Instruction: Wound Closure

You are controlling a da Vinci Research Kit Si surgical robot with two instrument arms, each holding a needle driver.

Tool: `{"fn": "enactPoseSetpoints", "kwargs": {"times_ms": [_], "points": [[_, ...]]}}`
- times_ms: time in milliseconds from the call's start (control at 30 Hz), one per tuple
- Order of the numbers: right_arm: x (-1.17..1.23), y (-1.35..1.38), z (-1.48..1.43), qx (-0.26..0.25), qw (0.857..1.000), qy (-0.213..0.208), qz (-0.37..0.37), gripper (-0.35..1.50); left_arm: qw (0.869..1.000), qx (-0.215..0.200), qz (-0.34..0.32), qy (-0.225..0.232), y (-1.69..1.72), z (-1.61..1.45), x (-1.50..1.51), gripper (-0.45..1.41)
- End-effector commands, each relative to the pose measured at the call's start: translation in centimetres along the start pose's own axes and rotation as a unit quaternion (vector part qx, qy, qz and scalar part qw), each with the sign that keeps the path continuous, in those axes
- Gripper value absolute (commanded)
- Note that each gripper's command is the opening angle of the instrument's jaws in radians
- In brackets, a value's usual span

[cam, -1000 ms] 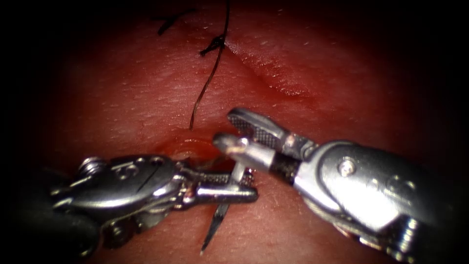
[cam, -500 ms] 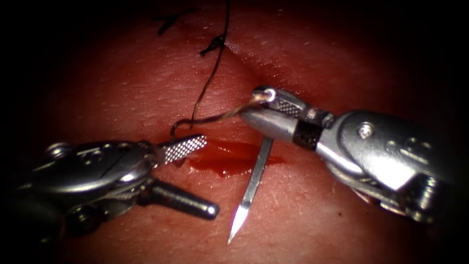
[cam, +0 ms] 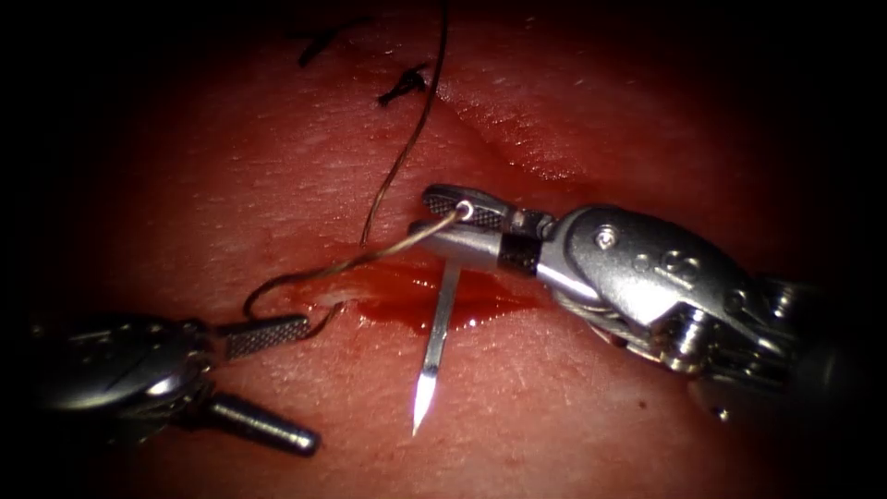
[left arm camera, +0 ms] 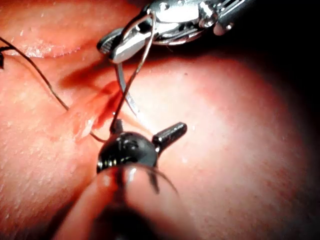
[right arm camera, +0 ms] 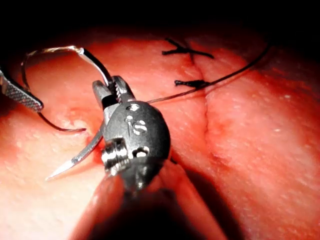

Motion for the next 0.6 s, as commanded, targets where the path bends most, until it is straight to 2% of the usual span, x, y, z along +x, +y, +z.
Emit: {"fn": "enactPoseSetpoints", "kwargs": {"times_ms": [33,200,233,267,333,400,500,600], "points": [[0.12,0.06,0.14,-0.003,1.000,0.011,-0.013,-0.35,1.000,0.007,0.005,0.016,-0.03,0.16,0.07,0.54],[0.31,0.11,0.14,0.005,0.999,0.025,-0.043,-0.35,0.999,0.026,0.021,0.020,-0.11,0.43,0.03,0.46],[0.33,0.11,0.12,0.007,0.999,0.027,-0.045,-0.35,0.999,0.028,0.024,0.019,-0.09,0.47,0.01,0.41],[0.38,0.11,0.03,0.017,0.998,0.031,-0.049,-0.35,0.998,0.032,0.044,0.025,-0.03,0.51,-0.01,0.26],[0.43,0.12,-0.08,0.022,0.998,0.031,-0.049,-0.35,0.996,0.034,0.069,0.040,0.03,0.52,0.02,0.14],[0.51,0.19,-0.27,0.013,0.998,0.037,-0.049,-0.35,0.993,0.047,0.085,0.066,0.06,0.51,0.12,0.14],[0.55,0.25,-0.39,0.006,0.998,0.039,-0.051,-0.35,0.990,0.055,0.092,0.090,0.08,0.49,0.22,0.17],[0.56,0.27,-0.46,0.003,0.998,0.044,-0.049,-0.35,0.990,0.023,0.098,0.099,0.20,0.49,0.22,0.17]]}}
